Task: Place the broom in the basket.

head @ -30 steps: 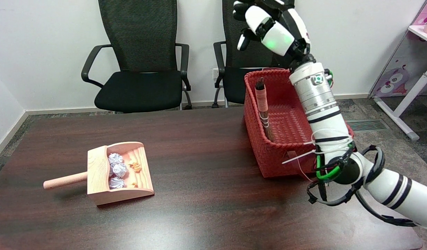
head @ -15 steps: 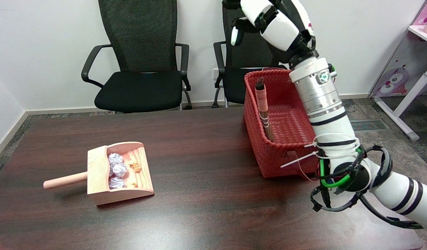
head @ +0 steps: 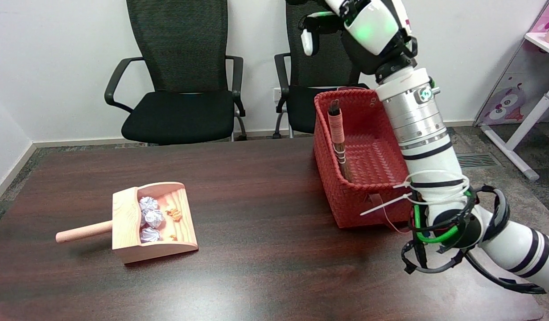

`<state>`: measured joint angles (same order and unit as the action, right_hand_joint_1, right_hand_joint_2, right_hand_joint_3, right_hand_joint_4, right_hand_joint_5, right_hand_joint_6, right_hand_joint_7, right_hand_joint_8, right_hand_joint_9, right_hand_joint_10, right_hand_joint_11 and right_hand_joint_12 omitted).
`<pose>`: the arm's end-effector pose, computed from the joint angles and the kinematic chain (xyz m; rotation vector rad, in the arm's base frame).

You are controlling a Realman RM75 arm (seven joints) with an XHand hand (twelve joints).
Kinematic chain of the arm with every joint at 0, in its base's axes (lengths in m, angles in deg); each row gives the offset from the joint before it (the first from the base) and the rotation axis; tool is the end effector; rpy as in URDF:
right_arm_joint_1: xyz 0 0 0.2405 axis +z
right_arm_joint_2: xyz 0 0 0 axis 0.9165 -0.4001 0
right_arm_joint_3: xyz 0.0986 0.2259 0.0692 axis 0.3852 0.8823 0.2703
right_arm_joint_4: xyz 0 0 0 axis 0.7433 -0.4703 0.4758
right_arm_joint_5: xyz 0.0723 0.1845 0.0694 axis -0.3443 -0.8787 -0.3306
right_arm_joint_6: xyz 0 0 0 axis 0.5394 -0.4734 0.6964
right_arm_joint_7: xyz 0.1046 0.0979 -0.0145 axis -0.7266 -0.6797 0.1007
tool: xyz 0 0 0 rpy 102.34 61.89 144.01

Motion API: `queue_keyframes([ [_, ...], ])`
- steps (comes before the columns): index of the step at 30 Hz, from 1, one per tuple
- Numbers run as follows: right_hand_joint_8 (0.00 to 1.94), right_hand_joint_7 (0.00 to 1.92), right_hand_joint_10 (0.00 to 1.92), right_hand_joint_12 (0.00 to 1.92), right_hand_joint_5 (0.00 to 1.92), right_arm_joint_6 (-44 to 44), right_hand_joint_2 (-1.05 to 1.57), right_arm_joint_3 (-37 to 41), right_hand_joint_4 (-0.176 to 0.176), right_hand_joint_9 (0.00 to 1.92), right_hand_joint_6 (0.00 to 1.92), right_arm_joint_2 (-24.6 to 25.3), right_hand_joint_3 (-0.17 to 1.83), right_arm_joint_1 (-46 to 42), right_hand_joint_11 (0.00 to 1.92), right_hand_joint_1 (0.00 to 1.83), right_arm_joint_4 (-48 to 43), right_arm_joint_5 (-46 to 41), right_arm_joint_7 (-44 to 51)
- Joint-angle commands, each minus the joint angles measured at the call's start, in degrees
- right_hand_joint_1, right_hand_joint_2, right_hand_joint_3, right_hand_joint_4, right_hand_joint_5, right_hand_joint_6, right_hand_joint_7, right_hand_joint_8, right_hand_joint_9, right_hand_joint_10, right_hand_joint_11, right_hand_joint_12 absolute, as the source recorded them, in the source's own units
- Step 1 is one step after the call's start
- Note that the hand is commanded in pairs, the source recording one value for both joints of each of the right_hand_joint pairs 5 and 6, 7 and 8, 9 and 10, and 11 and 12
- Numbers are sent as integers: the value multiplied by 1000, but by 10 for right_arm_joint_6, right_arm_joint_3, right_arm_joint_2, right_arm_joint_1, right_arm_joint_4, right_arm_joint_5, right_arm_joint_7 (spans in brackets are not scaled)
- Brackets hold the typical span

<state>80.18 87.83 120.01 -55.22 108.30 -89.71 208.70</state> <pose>-0.0642 -0.3045 0.2705 1.8665 -0.8400 1.6446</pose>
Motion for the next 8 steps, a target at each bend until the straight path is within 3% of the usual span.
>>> queue_keyframes([
  [1, 810, 810, 837, 1432, 810, -1, 994, 5, -176, 837, 810, -3, 990, 8, 1432, 582, 12, 2, -54],
  [8, 764, 764, 791, 1334, 764, 7, 1126, 1, -176, 791, 764, -3, 943, 16, 1334, 550, 20, 4, 25],
])
